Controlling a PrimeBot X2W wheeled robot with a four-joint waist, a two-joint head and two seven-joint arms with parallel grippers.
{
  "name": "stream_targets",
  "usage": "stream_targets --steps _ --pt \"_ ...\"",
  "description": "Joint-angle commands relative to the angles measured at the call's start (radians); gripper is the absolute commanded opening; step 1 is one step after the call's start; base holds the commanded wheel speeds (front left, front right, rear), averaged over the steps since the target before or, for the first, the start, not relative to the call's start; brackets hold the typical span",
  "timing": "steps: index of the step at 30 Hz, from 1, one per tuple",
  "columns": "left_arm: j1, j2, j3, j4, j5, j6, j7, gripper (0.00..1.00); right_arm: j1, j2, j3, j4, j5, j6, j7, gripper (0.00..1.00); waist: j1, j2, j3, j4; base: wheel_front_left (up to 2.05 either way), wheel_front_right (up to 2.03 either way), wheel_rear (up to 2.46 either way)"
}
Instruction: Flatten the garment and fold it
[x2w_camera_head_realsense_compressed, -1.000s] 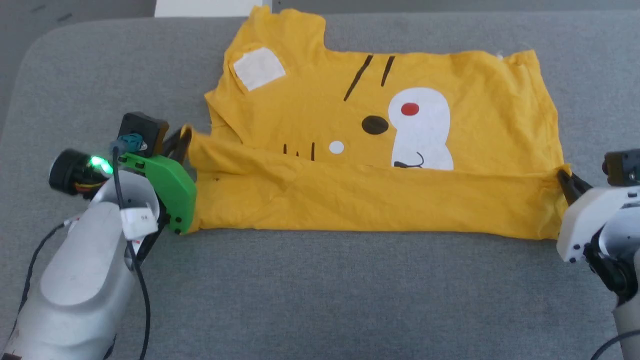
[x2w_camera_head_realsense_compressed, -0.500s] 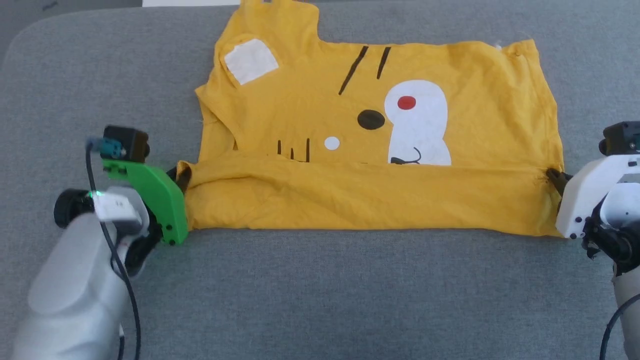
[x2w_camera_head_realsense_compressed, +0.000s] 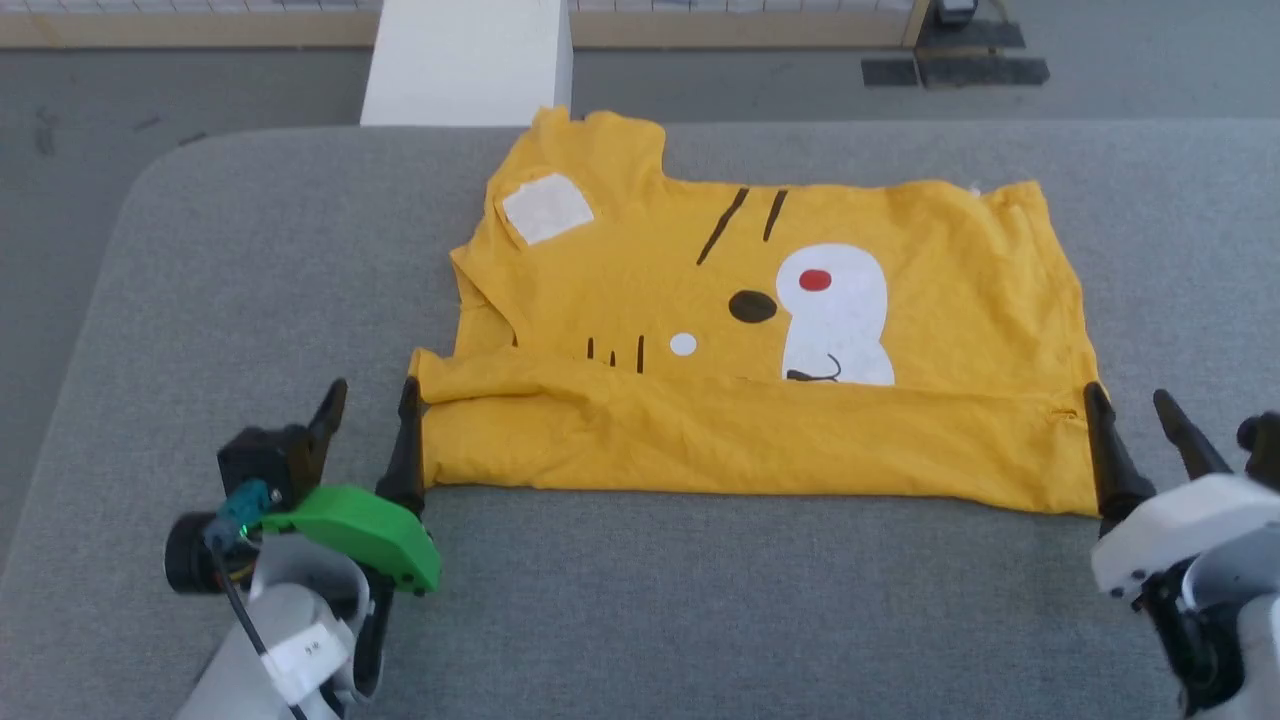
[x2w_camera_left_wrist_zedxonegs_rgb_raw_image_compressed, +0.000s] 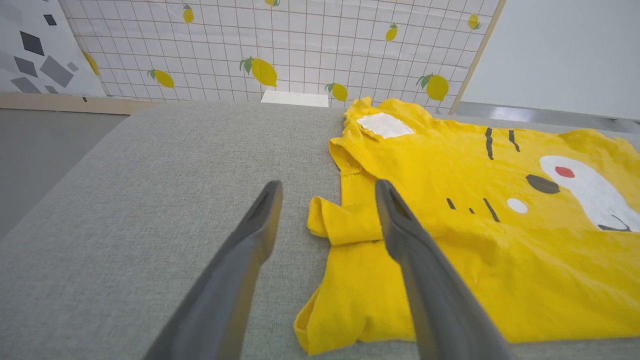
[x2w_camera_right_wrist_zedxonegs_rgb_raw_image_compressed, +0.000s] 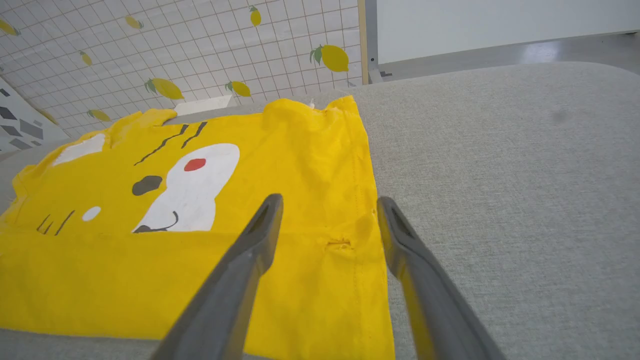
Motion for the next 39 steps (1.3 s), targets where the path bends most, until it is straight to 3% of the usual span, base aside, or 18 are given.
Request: stream_targets --steps 1,9,19,24,25,26,27,34,39 --pt "0.021 -0.007 -0.001 -0.005 0.008 0.010 -0.007 1.00 0.026 0.020 -0.002 -0.020 -0.014 -0.001 -0.038 1.00 0.0000 0.0000 -0.039 0.005 0.00 0.00 0.00" --pt "0.055 -0.017 0.002 0.036 -0.028 0.059 0.099 1.00 0.117 0.102 0.007 -0.109 -0.089 -0.001 -0.197 1.00 0.0000 0.0000 -0.056 -0.048 0.00 0.00 0.00" --pt "0.004 -0.031 0.036 0.149 -0.098 0.177 0.347 1.00 0.141 0.131 0.047 -0.121 -0.105 -0.001 -0.212 1.00 0.0000 0.0000 -0.044 -0.112 0.00 0.00 0.00" --pt "-0.002 -0.032 0.007 0.180 -0.130 0.177 0.501 1.00 0.148 0.135 0.061 -0.109 -0.099 -0.001 -0.209 1.00 0.0000 0.0000 -0.044 -0.126 0.00 0.00 0.00" --pt "0.002 -0.032 -0.002 0.176 -0.138 0.169 0.534 0.64 0.149 0.135 0.062 -0.108 -0.100 -0.001 -0.209 1.00 0.0000 0.0000 -0.045 -0.127 0.00 0.00 0.00" --pt "0.006 -0.030 -0.007 0.171 -0.143 0.163 0.554 0.11 0.149 0.135 0.062 -0.108 -0.101 -0.001 -0.208 1.00 0.0000 0.0000 -0.045 -0.127 0.00 0.00 0.00" --pt "0.010 -0.027 -0.014 0.161 -0.146 0.157 0.571 0.00 0.150 0.136 0.061 -0.107 -0.104 -0.001 -0.207 1.00 0.0000 0.0000 -0.046 -0.127 0.00 0.00 0.00" --pt "0.027 -0.015 -0.018 0.102 -0.146 0.151 0.560 0.00 0.103 0.136 0.013 -0.097 -0.133 -0.001 -0.173 1.00 0.0000 0.0000 -0.037 -0.102 0.00 0.00 0.00" --pt "0.022 -0.011 -0.025 0.076 -0.143 0.140 0.552 0.00 0.013 0.137 -0.061 0.003 -0.142 -0.001 0.030 1.00 0.0000 0.0000 -0.020 -0.077 0.00 0.00 0.00"
